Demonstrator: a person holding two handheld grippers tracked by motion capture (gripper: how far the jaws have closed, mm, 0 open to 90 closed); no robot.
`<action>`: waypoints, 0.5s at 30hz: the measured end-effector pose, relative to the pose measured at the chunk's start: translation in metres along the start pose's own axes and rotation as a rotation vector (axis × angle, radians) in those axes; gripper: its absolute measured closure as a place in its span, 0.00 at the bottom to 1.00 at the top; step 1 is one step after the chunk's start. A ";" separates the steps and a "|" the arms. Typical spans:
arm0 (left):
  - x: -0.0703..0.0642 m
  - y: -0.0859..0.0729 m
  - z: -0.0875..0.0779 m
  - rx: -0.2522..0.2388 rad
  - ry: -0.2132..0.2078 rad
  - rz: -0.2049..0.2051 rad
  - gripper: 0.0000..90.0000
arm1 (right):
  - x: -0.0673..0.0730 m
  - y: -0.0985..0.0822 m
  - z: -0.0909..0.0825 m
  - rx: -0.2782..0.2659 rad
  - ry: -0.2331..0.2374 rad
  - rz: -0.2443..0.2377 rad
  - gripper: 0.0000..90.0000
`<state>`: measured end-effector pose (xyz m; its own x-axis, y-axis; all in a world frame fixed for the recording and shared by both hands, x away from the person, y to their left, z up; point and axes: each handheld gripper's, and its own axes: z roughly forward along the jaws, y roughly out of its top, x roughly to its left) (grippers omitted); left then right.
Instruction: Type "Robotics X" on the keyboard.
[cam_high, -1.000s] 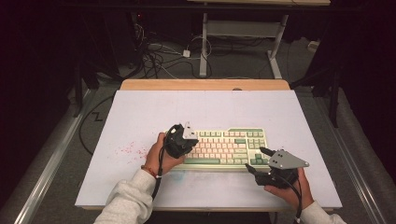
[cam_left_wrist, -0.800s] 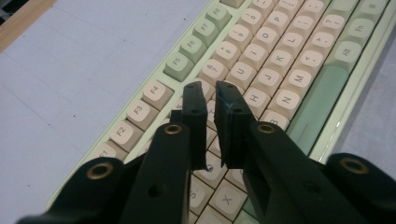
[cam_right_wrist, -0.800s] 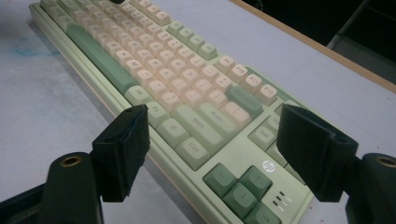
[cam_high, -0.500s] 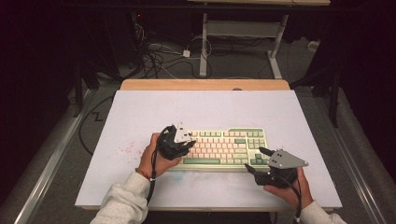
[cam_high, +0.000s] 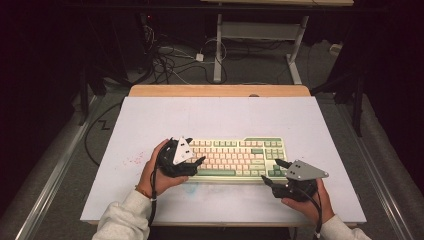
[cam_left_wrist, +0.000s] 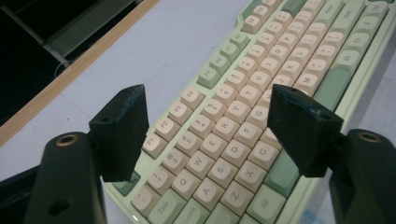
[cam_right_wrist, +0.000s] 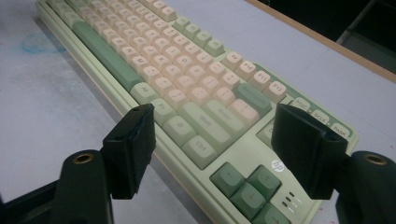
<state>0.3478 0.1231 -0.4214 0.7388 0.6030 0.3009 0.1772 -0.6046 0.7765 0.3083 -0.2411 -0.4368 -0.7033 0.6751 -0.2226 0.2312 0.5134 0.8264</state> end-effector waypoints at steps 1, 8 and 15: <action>0.000 -0.002 -0.003 -0.005 0.003 -0.003 0.29 | 0.000 0.000 0.000 0.001 0.000 0.002 0.38; -0.004 -0.018 -0.020 -0.025 0.018 -0.008 0.25 | 0.001 0.000 0.001 0.010 0.041 -0.001 0.60; -0.006 -0.033 -0.032 -0.035 0.020 -0.021 0.25 | 0.004 0.004 0.005 0.035 0.077 -0.017 0.84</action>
<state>0.3164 0.1562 -0.4313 0.7220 0.6257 0.2953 0.1694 -0.5737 0.8014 0.3101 -0.2340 -0.4370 -0.7564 0.6244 -0.1949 0.2414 0.5434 0.8040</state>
